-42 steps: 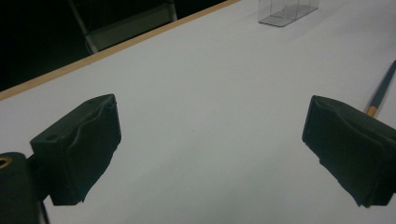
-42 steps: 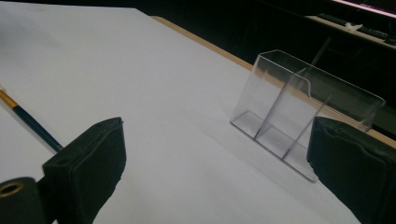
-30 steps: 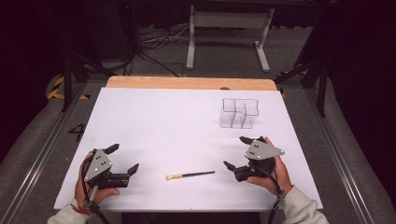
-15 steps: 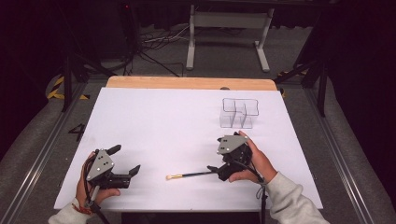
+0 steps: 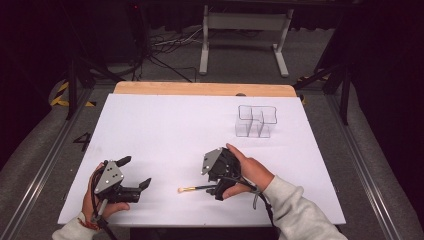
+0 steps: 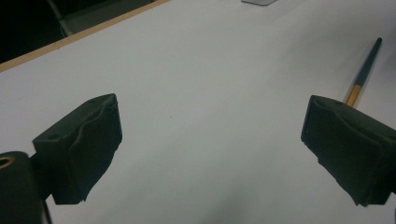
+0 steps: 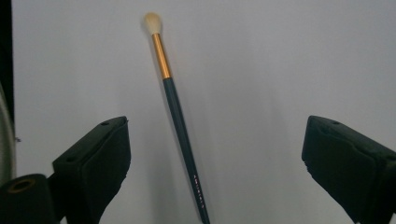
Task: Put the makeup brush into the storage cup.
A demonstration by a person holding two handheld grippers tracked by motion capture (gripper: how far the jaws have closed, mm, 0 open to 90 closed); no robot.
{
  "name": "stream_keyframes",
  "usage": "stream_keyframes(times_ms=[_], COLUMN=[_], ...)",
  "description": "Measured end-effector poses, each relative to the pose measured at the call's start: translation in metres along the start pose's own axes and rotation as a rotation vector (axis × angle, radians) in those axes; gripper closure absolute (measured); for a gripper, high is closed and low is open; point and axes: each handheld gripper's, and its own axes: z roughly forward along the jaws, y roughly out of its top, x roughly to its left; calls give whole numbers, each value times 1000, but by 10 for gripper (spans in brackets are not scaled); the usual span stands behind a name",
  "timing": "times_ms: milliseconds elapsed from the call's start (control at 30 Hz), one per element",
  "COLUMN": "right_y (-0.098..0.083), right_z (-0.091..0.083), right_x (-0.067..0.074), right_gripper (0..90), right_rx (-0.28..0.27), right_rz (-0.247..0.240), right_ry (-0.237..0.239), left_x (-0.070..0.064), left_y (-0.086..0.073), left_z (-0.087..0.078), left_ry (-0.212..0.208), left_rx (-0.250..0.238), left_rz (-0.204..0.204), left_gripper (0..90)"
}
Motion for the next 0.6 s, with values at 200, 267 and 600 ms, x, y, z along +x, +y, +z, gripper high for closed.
stream_keyframes(times_ms=[200,267,600], right_y=[20,24,37], right_z=[21,27,48], right_x=[0,1,5], right_gripper=[197,234,585], right_rx=[87,110,215], right_rz=[-49,-53,-78], right_ry=[60,80,153], left_x=[0,0,-1], left_y=[-1,-1,-1], left_z=[1,2,3], left_ry=[-7,-7,-18], left_rx=[8,14,19], left_rz=[-1,2,5], left_gripper=[62,64,70])
